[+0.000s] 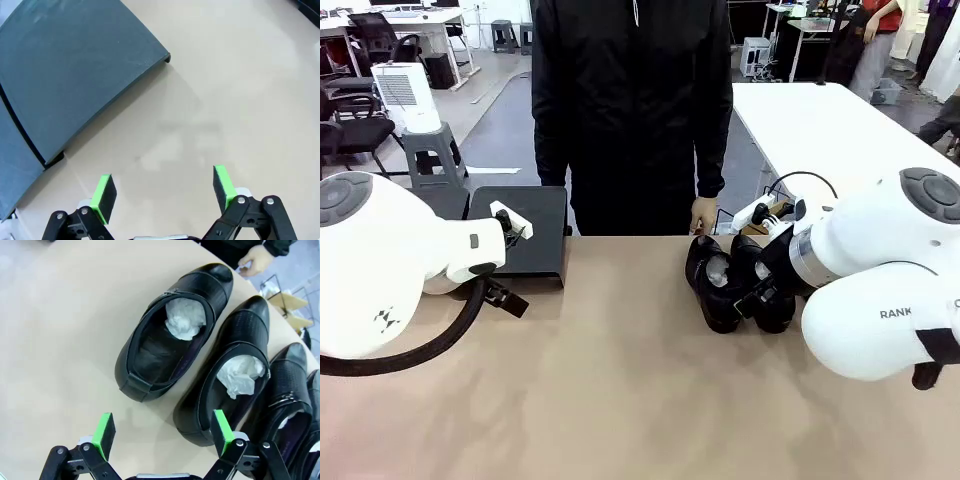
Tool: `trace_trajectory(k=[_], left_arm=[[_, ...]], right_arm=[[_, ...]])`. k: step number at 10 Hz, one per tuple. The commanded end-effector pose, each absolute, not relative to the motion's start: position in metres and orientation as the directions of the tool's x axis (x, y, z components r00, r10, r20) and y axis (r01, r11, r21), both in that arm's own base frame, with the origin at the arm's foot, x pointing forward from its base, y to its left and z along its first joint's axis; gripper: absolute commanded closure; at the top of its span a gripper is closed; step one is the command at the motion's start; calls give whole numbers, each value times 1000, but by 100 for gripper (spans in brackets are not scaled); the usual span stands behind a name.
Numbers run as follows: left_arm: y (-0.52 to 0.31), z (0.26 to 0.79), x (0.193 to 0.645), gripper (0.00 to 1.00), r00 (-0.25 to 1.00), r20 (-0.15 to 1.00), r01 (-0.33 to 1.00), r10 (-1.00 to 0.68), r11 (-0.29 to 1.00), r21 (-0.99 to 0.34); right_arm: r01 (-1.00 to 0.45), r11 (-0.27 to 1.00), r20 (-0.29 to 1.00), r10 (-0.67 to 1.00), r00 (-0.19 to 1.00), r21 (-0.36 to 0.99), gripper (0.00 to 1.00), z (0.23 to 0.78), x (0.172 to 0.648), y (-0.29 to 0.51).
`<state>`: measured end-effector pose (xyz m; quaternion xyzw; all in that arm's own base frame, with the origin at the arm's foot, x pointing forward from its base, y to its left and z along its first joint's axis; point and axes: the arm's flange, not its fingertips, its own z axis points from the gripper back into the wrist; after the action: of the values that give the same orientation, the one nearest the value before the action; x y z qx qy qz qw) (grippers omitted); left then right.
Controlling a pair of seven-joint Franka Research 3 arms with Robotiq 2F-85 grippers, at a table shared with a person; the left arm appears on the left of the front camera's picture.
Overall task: Organize the shoes by placing them on the stand.
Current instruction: Pick up one Shoe and place it in the middle of the table.
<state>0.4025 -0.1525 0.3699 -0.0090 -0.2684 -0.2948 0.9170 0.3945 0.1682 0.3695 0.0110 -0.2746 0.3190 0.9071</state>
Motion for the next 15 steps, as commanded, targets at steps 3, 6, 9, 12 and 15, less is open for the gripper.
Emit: trace_trajectory(k=[3, 6, 9, 12, 15], left_arm=[[-153, 370, 402, 0, 682, 498, 545, -536, 826, 142], [-153, 370, 402, 0, 682, 498, 545, -536, 826, 142], [-153, 370, 402, 0, 682, 498, 545, -536, 826, 142], [-153, 370, 402, 0, 682, 498, 545, -536, 826, 142], [-166, 396, 394, 0, 636, 553, 550, -538, 819, 164]], right_arm=[[-585, 796, 505, 573, 646, -155, 0, 369, 394, 168], [-585, 796, 505, 573, 646, -155, 0, 369, 394, 168], [-585, 796, 505, 573, 646, -155, 0, 369, 394, 168], [-585, 796, 505, 573, 646, -155, 0, 369, 394, 168], [-591, 803, 526, 533, 663, -69, 0, 389, 392, 163]])
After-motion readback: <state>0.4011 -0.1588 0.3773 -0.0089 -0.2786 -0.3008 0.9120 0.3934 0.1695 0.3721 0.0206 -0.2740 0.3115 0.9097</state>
